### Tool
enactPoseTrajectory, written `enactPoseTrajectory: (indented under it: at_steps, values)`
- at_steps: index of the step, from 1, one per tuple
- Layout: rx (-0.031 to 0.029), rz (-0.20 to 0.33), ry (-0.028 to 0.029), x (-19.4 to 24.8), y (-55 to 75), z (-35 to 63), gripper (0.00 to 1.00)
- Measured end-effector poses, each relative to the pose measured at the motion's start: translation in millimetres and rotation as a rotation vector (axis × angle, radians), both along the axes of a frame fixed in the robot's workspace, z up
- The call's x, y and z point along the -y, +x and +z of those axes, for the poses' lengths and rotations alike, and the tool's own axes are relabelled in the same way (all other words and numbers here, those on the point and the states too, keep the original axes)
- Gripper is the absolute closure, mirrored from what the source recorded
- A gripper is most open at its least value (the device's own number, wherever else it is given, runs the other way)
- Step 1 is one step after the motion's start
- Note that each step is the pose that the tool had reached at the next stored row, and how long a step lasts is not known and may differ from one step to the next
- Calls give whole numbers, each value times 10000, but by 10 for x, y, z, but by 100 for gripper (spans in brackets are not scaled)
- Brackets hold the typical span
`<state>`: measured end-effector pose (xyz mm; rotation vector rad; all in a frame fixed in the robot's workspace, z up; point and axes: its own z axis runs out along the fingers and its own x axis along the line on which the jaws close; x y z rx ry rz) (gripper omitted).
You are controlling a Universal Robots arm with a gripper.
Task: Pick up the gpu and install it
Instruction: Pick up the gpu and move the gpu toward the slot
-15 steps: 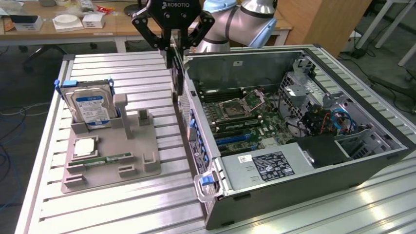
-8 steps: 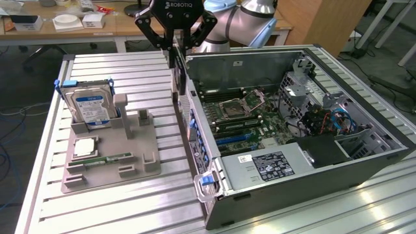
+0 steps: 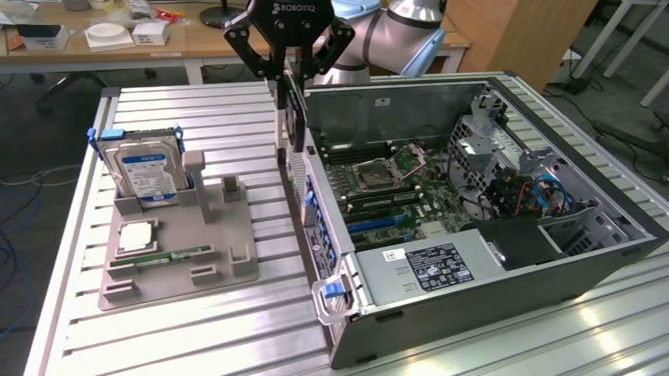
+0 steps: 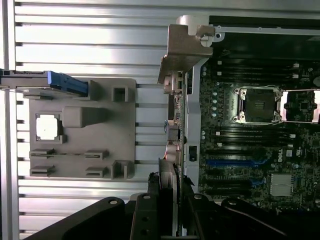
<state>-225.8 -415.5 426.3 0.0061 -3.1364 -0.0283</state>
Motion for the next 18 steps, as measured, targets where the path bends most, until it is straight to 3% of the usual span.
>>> enactPoseTrajectory:
  at_steps: [18]
  values:
    - [0,0,0,0,156,0,73]
